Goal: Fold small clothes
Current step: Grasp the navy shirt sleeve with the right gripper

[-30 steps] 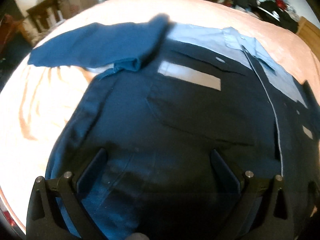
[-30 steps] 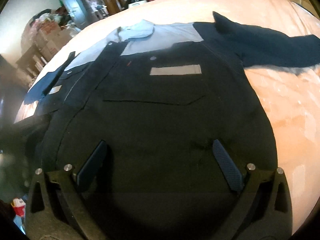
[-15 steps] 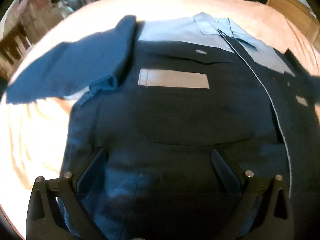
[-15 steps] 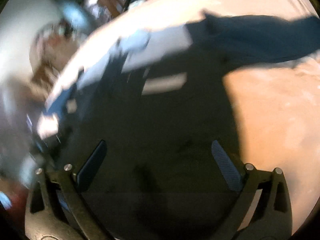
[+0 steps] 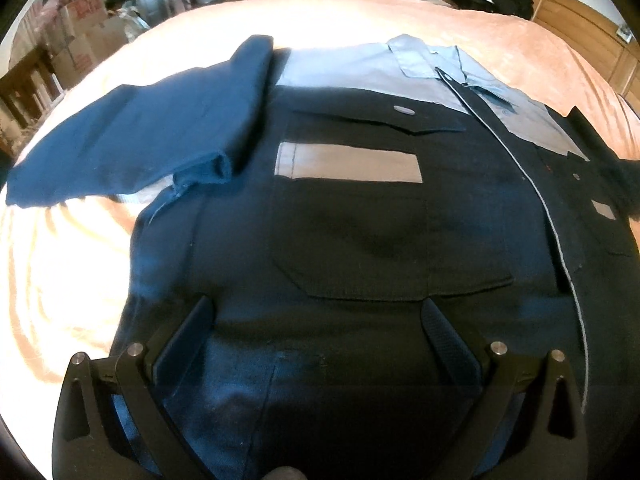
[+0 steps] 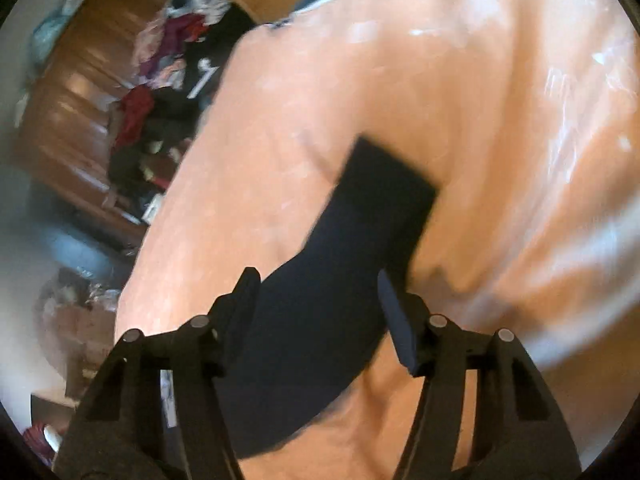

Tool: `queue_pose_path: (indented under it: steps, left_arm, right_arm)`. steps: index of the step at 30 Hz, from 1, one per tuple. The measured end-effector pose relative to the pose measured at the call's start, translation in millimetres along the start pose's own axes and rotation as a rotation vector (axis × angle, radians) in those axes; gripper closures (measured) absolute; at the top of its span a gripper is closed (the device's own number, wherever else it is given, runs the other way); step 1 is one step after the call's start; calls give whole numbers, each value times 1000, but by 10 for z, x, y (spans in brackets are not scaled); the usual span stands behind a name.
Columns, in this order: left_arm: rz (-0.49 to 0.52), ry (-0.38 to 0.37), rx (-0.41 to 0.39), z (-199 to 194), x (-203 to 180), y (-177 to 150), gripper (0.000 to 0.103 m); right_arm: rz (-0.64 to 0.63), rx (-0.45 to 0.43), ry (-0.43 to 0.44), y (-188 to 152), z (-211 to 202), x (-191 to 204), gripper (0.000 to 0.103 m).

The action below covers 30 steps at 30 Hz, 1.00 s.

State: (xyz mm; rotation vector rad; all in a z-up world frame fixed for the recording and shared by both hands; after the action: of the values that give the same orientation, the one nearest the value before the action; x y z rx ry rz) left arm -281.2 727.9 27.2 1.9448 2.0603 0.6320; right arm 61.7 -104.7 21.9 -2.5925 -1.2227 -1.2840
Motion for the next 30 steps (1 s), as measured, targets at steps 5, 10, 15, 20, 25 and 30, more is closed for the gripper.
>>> queue_pose_path:
  steps: [5, 10, 15, 20, 25, 30]
  left_arm:
    - [0, 0, 3, 7, 5, 7, 0]
    - [1, 5, 2, 10, 6, 14, 0]
    - [2, 9, -2, 5, 1, 10, 0]
    - [9, 20, -11, -18, -6, 11, 0]
    - [-4, 7, -19, -52, 21, 15, 0]
    - [-56, -83, -50, -284, 84, 61, 10]
  right_arm:
    - [-2, 58, -66, 48, 231, -160, 43]
    - [-35, 54, -75, 92, 323, -216, 44]
    - [-82, 56, -39, 121, 438, -74, 64]
    - [-145, 32, 97, -154, 244, 468, 94]
    - [-341, 93, 401, -1198, 37, 2007, 95]
    - [-452, 267, 536, -2465, 502, 3198, 94]
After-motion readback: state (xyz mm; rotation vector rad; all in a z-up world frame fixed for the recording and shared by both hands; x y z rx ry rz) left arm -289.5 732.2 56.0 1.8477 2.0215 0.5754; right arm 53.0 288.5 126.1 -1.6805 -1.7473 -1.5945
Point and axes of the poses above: each gripper's, at about its wrist camera, not at the fingertips, and z roughly the way its jaws point, x to its left, y to its top, the point moved 2 cm from there along z, roughly the way its jaws point, and after that the axes turned 8 degrees about z, right-handed, at the moved point
